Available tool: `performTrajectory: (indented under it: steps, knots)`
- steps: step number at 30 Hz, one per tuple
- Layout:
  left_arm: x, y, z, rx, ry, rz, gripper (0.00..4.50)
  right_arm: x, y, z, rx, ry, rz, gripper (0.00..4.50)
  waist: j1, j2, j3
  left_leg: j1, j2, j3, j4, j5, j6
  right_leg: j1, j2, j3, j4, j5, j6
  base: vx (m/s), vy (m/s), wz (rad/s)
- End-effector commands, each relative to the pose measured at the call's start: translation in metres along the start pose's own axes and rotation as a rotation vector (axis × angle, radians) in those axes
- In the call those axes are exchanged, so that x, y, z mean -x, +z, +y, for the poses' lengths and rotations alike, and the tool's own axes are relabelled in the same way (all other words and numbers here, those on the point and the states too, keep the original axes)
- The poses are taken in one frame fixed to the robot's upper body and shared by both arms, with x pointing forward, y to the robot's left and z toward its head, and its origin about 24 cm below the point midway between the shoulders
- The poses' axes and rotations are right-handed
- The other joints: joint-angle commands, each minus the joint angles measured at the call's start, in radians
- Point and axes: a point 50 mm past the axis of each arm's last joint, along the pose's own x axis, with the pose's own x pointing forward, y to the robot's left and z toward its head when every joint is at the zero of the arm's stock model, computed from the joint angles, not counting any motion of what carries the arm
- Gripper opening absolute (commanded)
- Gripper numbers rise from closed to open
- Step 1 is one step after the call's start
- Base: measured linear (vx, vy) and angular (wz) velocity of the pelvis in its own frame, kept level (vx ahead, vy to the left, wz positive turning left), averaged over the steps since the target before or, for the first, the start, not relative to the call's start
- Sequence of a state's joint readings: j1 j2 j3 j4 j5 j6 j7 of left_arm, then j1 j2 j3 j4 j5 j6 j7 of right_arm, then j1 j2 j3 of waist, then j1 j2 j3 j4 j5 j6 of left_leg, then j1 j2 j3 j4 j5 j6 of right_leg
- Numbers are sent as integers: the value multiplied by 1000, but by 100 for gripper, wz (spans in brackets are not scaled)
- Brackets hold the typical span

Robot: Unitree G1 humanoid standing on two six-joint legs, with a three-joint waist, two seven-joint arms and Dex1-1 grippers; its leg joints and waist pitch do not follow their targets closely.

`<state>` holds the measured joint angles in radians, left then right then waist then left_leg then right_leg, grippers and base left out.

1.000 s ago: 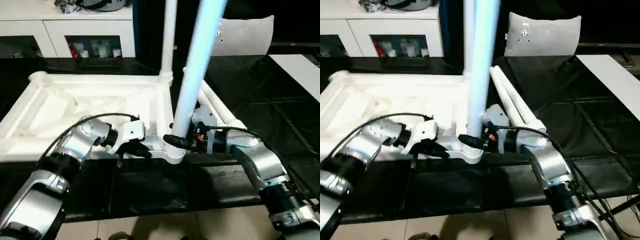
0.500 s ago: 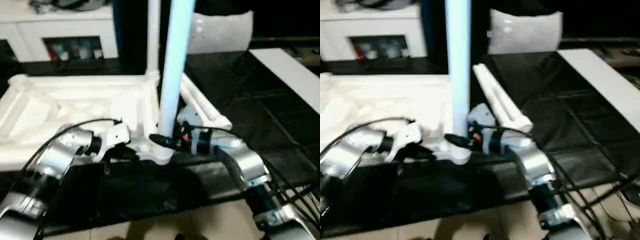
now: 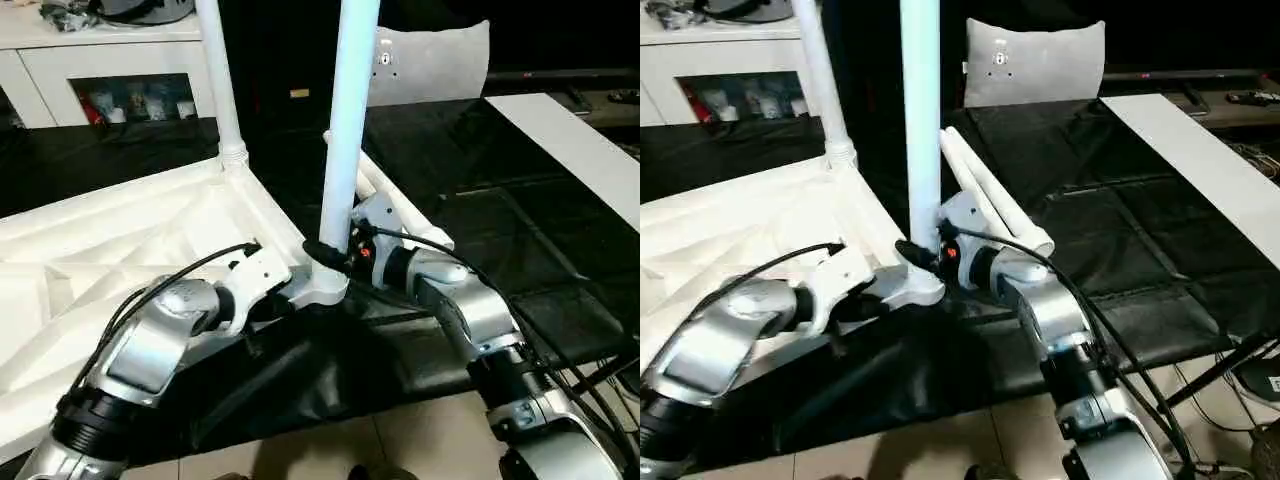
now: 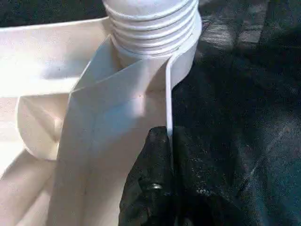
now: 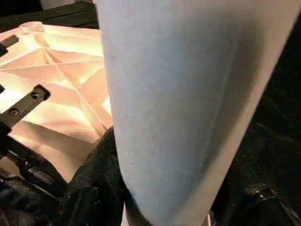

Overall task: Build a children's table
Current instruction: Rotate leg to tighten

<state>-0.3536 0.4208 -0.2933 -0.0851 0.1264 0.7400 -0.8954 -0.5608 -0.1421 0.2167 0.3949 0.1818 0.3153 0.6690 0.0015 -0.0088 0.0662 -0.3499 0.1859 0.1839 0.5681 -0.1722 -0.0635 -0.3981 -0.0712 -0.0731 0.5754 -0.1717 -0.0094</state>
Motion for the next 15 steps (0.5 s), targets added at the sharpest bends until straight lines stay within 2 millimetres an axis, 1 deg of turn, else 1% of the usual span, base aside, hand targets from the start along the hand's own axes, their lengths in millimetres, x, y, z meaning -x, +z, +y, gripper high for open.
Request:
performTrajectory:
  steps: [1,2,3,5,6,8,11,14,15]
  knots:
    - [-2,25,-13,-80,-53,-91,0,6,-55,-2,-122,-66,228,188,5,20,-39,22,37,-45,-73,-554,-26,6,-70,32,-116,-676,-70,0,0,0]
    - [-2,25,-13,-81,-51,-90,0,6,-55,-2,-123,-66,227,188,5,19,-39,22,36,-46,-73,-561,-26,5,-69,32,-117,-678,-69,0,0,0]
    - [-2,22,-7,-95,-17,-85,0,6,-55,-2,-131,-67,222,188,5,22,-39,22,35,-49,-73,-574,-25,5,-69,30,-118,-679,-67,0,0,0]
    - [-1,21,-2,-105,15,-80,0,6,-56,-2,-137,-70,219,188,4,22,-43,18,34,-52,-75,-573,-24,9,-70,30,-116,-666,-65,0,0,0]
    - [0,22,1,-88,24,-94,0,7,-57,-3,-138,-74,220,188,4,21,-44,18,34,-53,-76,-575,-24,10,-70,31,-114,-649,-72,0,0,0]
    - [1,24,3,-88,24,-107,0,7,-56,-4,-141,-81,216,188,5,20,-43,21,32,-53,-74,-580,-21,7,-71,30,-117,-660,-73,0,0,0]
    - [1,25,5,-93,23,-112,0,6,-56,-6,-153,-89,207,188,4,20,-44,20,32,-54,-74,-580,-20,8,-72,29,-118,-665,-72,0,0,0]
    - [1,24,8,-91,32,-114,0,6,-56,-7,-156,-94,205,188,4,19,-43,22,31,-53,-73,-582,-19,6,-72,28,-121,-675,-67,0,0,0]
    - [1,24,9,-90,36,-115,0,6,-56,-7,-155,-95,205,188,3,18,-43,24,29,-53,-71,-582,-17,4,-71,27,-122,-683,-62,0,0,0]
